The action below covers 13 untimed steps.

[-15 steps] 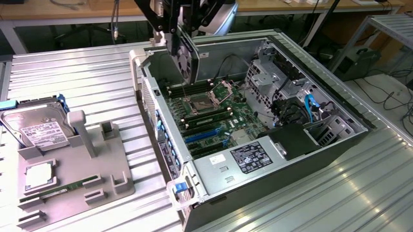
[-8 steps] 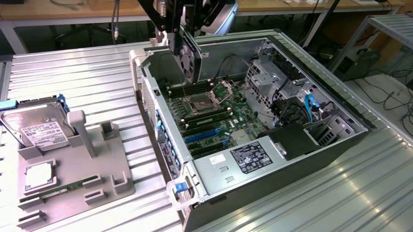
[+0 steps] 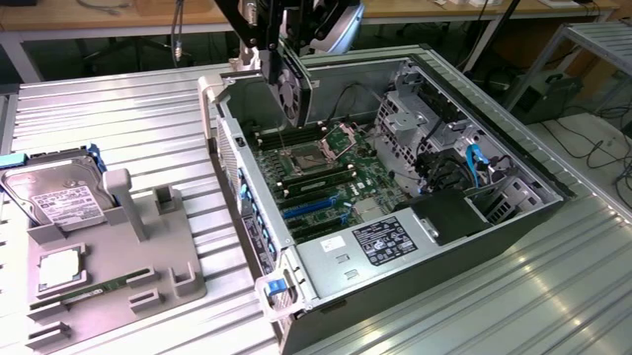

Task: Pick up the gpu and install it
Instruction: 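Pick up the gpu and move the gpu toward the slot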

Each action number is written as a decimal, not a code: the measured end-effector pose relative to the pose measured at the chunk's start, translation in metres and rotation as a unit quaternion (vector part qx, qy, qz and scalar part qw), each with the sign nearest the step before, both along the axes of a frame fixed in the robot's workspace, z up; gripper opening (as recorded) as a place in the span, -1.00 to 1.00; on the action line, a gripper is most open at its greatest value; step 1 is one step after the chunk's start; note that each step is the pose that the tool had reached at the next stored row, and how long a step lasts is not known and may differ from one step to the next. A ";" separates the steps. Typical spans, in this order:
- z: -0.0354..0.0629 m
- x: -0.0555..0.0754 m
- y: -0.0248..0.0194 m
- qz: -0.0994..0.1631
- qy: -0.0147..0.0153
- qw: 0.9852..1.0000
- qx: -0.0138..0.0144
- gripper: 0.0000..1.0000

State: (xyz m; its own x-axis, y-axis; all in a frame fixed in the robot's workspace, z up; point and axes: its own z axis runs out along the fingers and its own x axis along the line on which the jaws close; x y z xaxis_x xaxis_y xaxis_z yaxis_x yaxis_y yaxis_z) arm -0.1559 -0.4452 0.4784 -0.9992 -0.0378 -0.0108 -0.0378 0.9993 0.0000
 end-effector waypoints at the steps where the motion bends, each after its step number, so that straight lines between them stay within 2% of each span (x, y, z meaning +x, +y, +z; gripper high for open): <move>1: 0.0000 0.001 0.0000 0.000 0.000 1.000 0.000 -0.45; 13: 0.0000 0.005 -0.0001 0.000 0.000 1.000 0.000 -0.45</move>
State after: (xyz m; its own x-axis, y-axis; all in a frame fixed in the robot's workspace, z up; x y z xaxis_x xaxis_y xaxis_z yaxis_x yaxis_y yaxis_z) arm -0.1511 -0.4452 0.4784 -0.9992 -0.0378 -0.0108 -0.0378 0.9993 0.0001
